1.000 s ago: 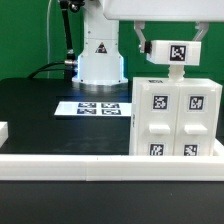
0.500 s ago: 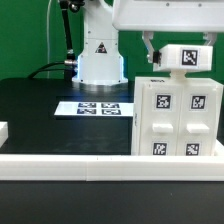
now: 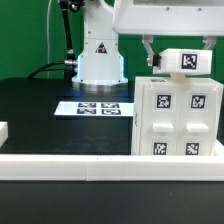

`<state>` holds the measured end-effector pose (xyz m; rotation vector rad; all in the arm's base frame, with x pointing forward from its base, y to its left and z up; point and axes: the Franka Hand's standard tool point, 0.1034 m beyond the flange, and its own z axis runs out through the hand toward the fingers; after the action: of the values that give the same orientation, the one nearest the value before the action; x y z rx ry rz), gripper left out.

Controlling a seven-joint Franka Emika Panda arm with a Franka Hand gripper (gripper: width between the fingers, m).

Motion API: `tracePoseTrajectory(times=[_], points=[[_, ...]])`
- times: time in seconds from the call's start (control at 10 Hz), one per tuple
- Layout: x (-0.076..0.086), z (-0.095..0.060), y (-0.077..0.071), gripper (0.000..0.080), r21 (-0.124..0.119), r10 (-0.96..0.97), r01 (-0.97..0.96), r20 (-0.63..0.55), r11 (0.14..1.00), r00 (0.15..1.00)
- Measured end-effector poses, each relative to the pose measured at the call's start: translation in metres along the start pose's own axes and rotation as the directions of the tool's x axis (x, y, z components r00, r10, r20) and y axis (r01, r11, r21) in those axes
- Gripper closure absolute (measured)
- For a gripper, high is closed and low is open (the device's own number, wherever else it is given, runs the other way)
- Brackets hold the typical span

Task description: Assemble cabinet

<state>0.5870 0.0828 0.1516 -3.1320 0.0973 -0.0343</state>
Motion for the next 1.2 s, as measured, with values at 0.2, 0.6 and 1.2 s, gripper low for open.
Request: tracePoseTrajectory(times=[0.2, 0.6, 1.2], points=[[0.0, 0.0, -0.0008, 0.0236, 0.0, -0.002, 0.002, -0.001, 1.0, 1.0], [0.0, 0.0, -0.0008, 0.0236, 0.0, -0.001, 0.001, -0.001, 1.0, 1.0], [-0.0004, 0.0, -0.0035, 0.0236, 0.012, 0.258, -0.258, 0.003, 0.966, 0.966]])
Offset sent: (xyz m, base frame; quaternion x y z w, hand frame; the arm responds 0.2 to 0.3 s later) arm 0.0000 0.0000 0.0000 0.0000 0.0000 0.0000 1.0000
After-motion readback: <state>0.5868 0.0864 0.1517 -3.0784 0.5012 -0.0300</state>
